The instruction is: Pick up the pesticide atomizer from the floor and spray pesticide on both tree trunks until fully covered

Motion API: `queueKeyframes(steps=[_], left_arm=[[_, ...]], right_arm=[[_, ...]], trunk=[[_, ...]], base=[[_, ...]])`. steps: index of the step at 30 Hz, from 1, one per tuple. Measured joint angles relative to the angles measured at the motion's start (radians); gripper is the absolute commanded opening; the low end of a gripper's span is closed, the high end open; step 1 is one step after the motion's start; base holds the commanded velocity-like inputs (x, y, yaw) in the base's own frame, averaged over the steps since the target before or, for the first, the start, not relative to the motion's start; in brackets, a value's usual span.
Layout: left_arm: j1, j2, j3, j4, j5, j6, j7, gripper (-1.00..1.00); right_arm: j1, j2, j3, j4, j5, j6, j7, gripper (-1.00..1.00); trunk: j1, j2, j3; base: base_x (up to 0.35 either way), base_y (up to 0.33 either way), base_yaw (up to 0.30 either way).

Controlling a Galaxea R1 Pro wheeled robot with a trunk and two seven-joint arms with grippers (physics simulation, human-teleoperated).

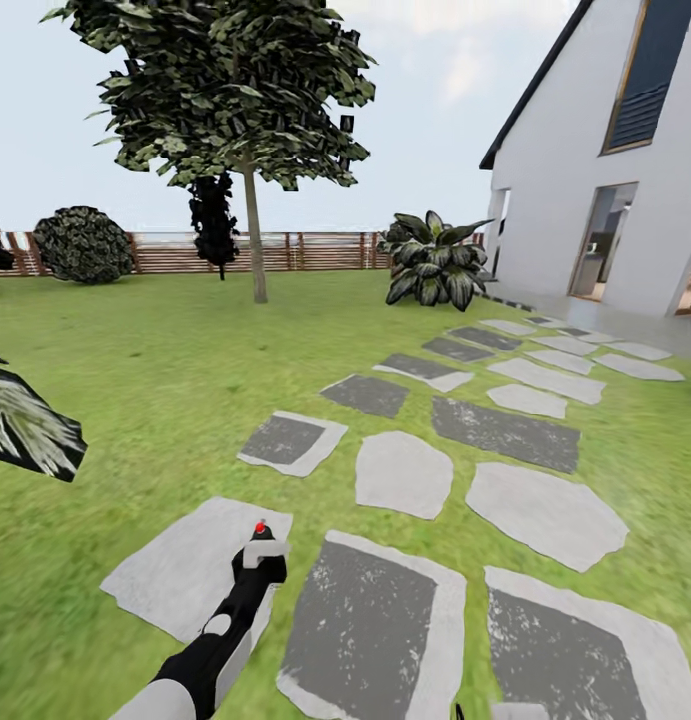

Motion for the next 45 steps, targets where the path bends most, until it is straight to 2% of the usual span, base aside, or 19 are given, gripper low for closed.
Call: queueKeyframes(steps=[2, 3, 8, 10, 19, 31, 35, 37, 38, 39, 41, 45], left_arm=[[0.000, -0.014, 0.001, -0.023, -0.001, 0.000, 0.000, -1.00], [0.000, -0.019, 0.001, -0.043, -0.001, 0.000, -0.001, -1.00], [0.000, -0.028, 0.001, -0.128, 0.000, 0.000, -0.004, -1.00], [0.000, -0.029, 0.002, -0.139, 0.000, 0.000, -0.004, -1.00], [0.000, -0.027, 0.011, -0.147, 0.000, 0.000, -0.004, -1.00], [0.000, -0.025, 0.019, -0.150, 0.004, -0.001, 0.001, -1.00], [0.000, -0.025, 0.010, -0.164, 0.005, 0.001, -0.002, -1.00], [0.000, -0.026, 0.008, -0.179, 0.006, 0.059, -0.002, -1.00], [0.000, -0.026, 0.007, -0.212, 0.007, 0.118, -0.001, -1.00], [0.000, -0.026, 0.007, -0.237, 0.007, 0.149, -0.001, -1.00], [-0.001, -0.025, 0.010, -0.332, 0.007, 0.242, -0.001, -1.00], [0.000, -0.024, 0.013, -0.397, 0.007, 0.298, -0.002, -1.00]], right_arm=[[0.000, 0.000, 0.006, 0.000, 0.001, 0.000, 0.000, 1.00], [0.000, -0.001, 0.019, 0.000, 0.001, 0.000, -0.001, 1.00], [0.000, -0.001, 0.108, 0.000, 0.001, -0.001, 0.006, 1.00], [0.000, -0.001, 0.127, -0.001, 0.001, -0.001, 0.006, 1.00], [0.000, -0.001, 0.140, -0.054, 0.001, -0.001, 0.005, 1.00], [0.000, -0.006, 0.140, -0.057, 0.003, -0.002, 0.004, 1.00], [0.000, -0.007, 0.139, -0.057, 0.003, -0.002, 0.003, 1.00], [0.000, -0.007, 0.139, -0.057, 0.003, -0.002, 0.003, 1.00], [0.000, -0.007, 0.139, -0.057, 0.003, -0.001, 0.002, 1.00], [0.000, -0.007, 0.139, -0.057, 0.003, -0.001, 0.002, 1.00], [0.000, -0.007, 0.138, -0.057, 0.003, 0.000, 0.002, 1.00], [0.000, -0.007, 0.138, -0.057, 0.003, 0.000, 0.002, 1.00]], trunk=[[-0.002, 0.001, 0.000], [0.005, 0.001, 0.000], [0.004, 0.001, 0.000], [0.004, 0.001, 0.000], [0.004, 0.001, 0.000], [0.004, 0.001, 0.000], [0.004, 0.001, 0.000], [0.004, 0.001, 0.000], [0.004, 0.001, 0.000], [0.004, 0.001, 0.000], [0.004, 0.001, 0.000], [0.004, 0.001, 0.000]], base=[[0.350, 0.000, 0.000], [0.350, 0.000, 0.000], [0.350, 0.000, 0.000], [0.350, 0.000, 0.000], [0.350, 0.000, 0.000], [0.350, 0.000, 0.000], [0.350, 0.000, 0.000], [0.350, 0.000, 0.000], [0.350, 0.000, 0.000], [0.350, 0.000, 0.000], [0.350, 0.000, 0.000], [0.350, 0.000, 0.000]])
